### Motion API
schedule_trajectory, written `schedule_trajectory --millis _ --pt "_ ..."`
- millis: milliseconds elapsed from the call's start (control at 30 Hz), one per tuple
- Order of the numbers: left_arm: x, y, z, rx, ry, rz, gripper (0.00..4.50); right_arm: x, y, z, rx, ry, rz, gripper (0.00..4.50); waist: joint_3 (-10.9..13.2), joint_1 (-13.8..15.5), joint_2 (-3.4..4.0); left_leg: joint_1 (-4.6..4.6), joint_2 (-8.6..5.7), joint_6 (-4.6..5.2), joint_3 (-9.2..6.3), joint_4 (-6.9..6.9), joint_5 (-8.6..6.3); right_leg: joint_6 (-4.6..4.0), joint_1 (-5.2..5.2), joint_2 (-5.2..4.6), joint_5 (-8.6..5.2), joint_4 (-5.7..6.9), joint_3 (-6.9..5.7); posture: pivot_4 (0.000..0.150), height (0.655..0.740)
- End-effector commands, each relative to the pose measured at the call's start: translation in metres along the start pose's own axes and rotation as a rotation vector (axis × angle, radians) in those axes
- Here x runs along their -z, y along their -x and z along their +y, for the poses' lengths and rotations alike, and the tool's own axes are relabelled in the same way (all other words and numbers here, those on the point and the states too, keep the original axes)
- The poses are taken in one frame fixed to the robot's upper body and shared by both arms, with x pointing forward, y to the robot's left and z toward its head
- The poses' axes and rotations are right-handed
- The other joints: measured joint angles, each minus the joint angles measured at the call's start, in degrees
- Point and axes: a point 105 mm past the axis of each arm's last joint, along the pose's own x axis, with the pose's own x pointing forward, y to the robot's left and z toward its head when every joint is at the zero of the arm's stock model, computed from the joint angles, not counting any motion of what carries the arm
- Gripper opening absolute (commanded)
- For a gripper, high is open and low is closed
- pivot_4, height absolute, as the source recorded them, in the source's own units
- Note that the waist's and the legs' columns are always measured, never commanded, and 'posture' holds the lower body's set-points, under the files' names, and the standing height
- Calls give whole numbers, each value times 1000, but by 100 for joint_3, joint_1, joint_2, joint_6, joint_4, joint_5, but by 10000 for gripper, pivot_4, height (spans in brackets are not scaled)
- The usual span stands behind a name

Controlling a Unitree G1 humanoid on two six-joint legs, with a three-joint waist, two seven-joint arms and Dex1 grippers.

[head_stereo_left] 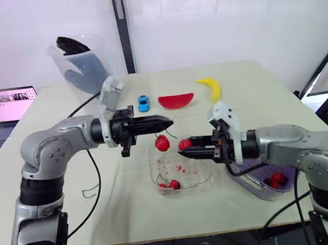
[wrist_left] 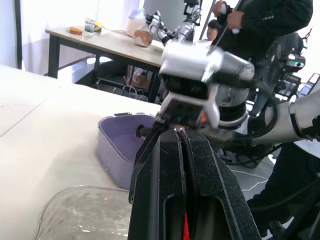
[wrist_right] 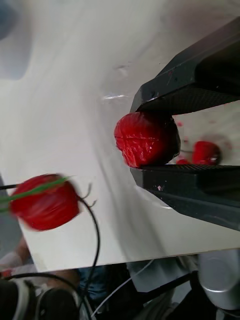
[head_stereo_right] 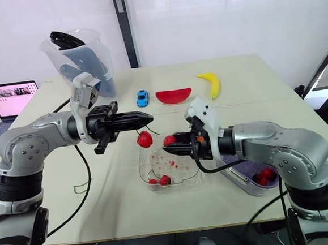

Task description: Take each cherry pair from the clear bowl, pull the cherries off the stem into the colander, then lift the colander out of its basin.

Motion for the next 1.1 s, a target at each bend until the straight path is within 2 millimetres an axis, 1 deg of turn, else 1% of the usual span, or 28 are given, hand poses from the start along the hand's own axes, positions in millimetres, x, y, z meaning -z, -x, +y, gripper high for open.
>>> schedule_trajectory --millis 33,133,233,300,333,367,400,467,500,600,633,700,767,800,833,867,967,1000,1033,1100 --pt "-8 3 -3 -1 -50 -19 0 -5 10 1 6 9 -40 13644 0 -6 0 0 0 0 0 0 0 0 0 0 0 0 0 1500 7400" --pt "-8 3 -2 -2 -51 -21 0 -6 22 -6 39 -4 -38 13644 0 -11 0 1 1 0 0 0 0 0 0 2 0 1 0 1500 7400" --pt "-7 3 -1 -5 -53 -22 0 -5 45 -23 130 2 5 13644 0 9 0 0 0 1 1 0 0 0 2 1 0 -1 0 1500 7400" --pt "-7 3 -1 -10 -56 -24 0 0 71 -45 249 13 82 13644 0 28 0 -1 -1 3 2 1 -1 0 4 0 0 -2 -2 1500 7400" --pt "-7 3 0 -12 -58 -24 0 2 79 -52 286 18 109 13644 0 28 0 0 -2 5 2 1 -2 1 6 -1 0 -2 -2 1500 7400" --pt "-6 4 0 -15 -59 -26 0 6 92 -61 334 26 159 13644 0 23 -1 0 -2 6 3 2 -2 1 6 -1 0 -4 -2 1500 7400" --pt "-6 4 0 -20 -62 -28 0 14 106 -70 379 35 228 13644 0 24 0 0 -2 7 4 2 -3 1 7 -1 0 -4 -2 1500 7400" --pt "-5 4 1 -26 -65 -32 0 27 123 -79 414 40 329 13644 0 18 0 1 -1 9 7 1 -4 1 7 1 -1 -4 -2 1500 7400" --pt "-4 4 1 -28 -66 -34 0 35 126 -82 416 55 383 13644 0 10 -1 2 0 9 9 1 -4 1 7 2 -1 -4 -2 1500 7400" --pt "-1 3 1 -33 -69 -37 0 65 123 -88 397 72 483 13644 1 -42 -1 18 9 10 25 0 -4 1 15 9 -1 -2 9 1500 7400" --pt "-1 3 1 -34 -70 -38 0 71 123 -90 391 80 508 13644 1 -37 -1 32 10 11 28 -4 -5 1 25 11 -1 -2 13 1500 7400" --pt "0 3 1 -40 -73 -41 0 77 124 -95 402 73 520 13644 2 -26 -1 57 10 32 34 -13 -17 2 43 11 -2 -3 19 1500 7400" --pt "0 3 0 -43 -75 -41 0 79 124 -101 424 72 523 13644 2 -14 -1 57 10 30 35 -10 -16 2 46 11 -2 -4 22 1500 7400" --pt "0 4 -1 -44 -75 -38 0 79 124 -101 423 73 523 19436 2 -6 -1 58 10 22 38 -9 -11 2 45 11 -2 -4 25 1500 7400" --pt "0 4 -2 -43 -75 -34 0 77 124 -101 418 78 524 22545 2 0 -1 57 10 15 39 -8 -7 3 45 10 -2 -5 26 1500 7400" --pt "0 4 -3 -44 -77 -33 0 73 124 -100 407 78 516 26834 2 4 -1 57 10 14 38 -8 -7 3 45 10 -2 -5 26 1500 7400" --pt "0 4 -4 -47 -80 -34 0 61 125 -95 371 82 506 41283 2 9 -1 57 10 14 37 -9 -7 2 45 10 -2 -7 26 1500 7400" --pt "-1 4 -4 -49 -81 -35 0 56 126 -93 361 87 503 44244 2 9 -1 57 10 14 37 -9 -7 2 45 10 -2 -7 26 1500 7400" --pt "-1 4 -4 -52 -82 -36 0 51 127 -92 354 92 499 44244 2 9 -1 57 10 14 37 -9 -7 2 45 10 -2 -7 26 1500 7400" --pt "-3 3 -3 -59 -87 -45 0 34 125 -89 340 152 487 44244 3 9 0 57 10 14 37 -8 -8 3 46 10 -2 -8 26 1500 7400"
